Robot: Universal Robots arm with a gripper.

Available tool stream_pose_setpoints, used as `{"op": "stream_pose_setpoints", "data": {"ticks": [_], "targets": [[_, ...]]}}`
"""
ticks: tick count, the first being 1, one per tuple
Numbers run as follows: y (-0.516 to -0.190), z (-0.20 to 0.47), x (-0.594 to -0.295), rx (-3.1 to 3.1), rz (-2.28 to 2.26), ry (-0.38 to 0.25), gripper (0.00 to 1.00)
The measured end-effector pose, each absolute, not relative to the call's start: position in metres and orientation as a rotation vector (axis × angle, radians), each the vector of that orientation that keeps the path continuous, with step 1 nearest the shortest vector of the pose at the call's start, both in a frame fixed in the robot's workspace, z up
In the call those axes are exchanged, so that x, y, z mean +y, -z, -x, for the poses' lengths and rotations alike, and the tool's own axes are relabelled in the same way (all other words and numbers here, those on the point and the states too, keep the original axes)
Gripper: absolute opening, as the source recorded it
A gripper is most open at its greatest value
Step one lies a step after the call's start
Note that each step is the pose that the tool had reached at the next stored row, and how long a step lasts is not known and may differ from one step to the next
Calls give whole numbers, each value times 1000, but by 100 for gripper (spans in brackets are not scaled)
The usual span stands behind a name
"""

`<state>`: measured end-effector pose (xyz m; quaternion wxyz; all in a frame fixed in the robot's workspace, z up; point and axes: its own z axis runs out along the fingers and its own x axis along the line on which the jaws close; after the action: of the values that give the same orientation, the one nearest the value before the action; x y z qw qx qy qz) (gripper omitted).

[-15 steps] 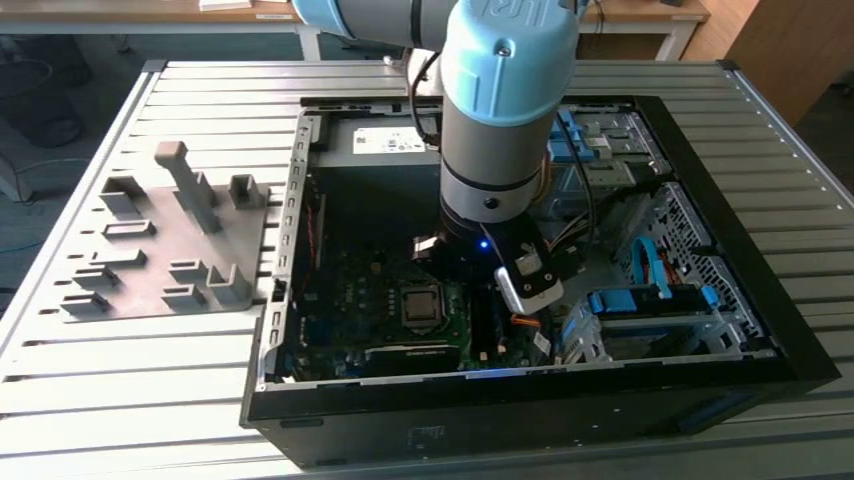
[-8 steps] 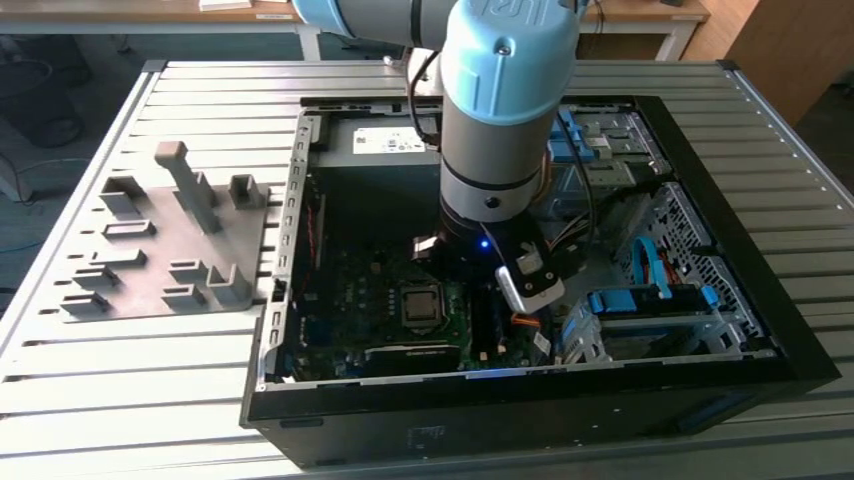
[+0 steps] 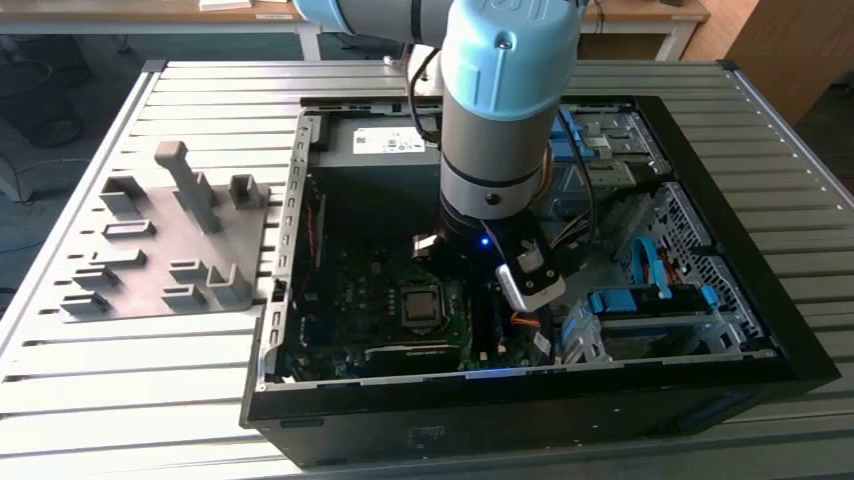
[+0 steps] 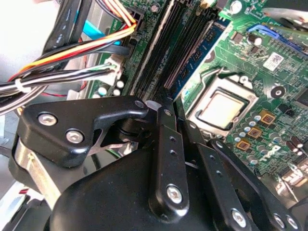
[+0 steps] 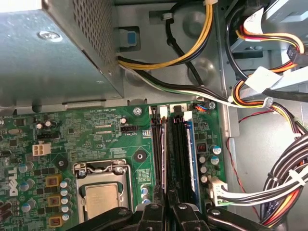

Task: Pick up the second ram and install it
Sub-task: 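Insert the second ram into the second slot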

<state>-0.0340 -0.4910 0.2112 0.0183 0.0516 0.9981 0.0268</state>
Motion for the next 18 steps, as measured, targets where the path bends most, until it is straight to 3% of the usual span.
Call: {"op": "stream_pose_setpoints", "data": {"ticks": [18], "targets": [[-218, 34, -491, 3100, -160, -83, 14]]}}
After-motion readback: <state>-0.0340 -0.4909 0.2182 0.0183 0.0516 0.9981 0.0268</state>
